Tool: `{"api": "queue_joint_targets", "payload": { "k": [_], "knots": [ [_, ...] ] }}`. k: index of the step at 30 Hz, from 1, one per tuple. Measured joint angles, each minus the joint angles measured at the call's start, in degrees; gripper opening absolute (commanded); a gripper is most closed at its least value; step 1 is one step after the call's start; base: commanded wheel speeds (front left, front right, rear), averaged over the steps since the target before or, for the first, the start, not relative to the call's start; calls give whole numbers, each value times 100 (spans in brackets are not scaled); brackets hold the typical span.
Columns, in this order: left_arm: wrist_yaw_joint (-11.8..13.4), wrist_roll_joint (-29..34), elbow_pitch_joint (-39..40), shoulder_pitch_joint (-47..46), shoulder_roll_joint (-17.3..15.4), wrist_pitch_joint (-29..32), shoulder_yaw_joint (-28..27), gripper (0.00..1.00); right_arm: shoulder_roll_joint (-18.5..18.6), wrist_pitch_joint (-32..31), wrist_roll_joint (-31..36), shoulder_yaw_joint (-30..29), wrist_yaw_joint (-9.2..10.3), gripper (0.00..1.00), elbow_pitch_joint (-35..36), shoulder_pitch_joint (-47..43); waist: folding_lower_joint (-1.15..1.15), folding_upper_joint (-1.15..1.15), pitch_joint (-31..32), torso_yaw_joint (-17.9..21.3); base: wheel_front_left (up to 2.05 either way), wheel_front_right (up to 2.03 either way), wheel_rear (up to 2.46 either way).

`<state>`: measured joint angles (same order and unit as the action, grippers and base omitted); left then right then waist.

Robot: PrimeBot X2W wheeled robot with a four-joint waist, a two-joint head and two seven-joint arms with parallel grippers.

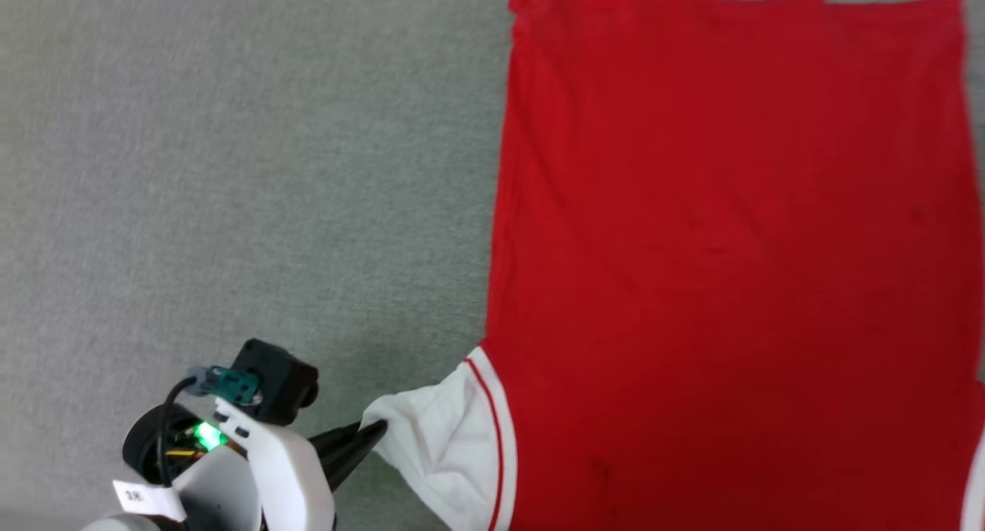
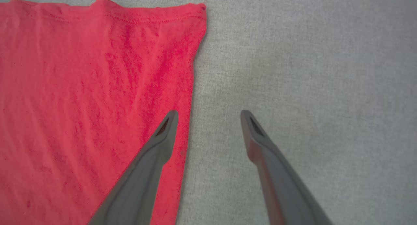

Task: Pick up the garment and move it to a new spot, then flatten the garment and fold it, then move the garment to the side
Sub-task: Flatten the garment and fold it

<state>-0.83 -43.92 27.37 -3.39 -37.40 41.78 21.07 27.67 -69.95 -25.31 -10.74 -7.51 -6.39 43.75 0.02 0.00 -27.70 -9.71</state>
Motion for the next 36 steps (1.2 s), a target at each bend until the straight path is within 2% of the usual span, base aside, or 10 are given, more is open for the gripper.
{"api": "queue_joint_targets", "payload": {
  "k": [9,15,20,21,22,36],
  "knots": [
    [-119,207,68,-293,183,-57,264,0,85,5,801,-74,0,100,-936,1160,0,0,-653,-667,0,0,0],
    [-140,277,34,-381,271,-119,344,0,192,59,1163,-9,0,100,-1271,1432,-1,0,-906,-951,0,0,0],
    [-157,286,-36,-404,313,-171,379,0,282,43,1228,221,1,100,-1405,1449,-2,0,-1001,-1028,0,0,0],
    [-167,286,-56,-418,321,-179,387,0,316,16,1227,289,2,44,-1419,1448,-2,0,-1003,-1031,0,0,0],
    [-167,286,-56,-418,321,-179,387,0,316,16,1227,289,2,0,-1419,1448,-2,0,-1003,-1031,0,0,0],
    [-170,232,-267,-511,339,-221,363,0,401,125,988,649,0,0,-1672,1074,-2,0,-656,-822,0,0,0]
  ]
}}
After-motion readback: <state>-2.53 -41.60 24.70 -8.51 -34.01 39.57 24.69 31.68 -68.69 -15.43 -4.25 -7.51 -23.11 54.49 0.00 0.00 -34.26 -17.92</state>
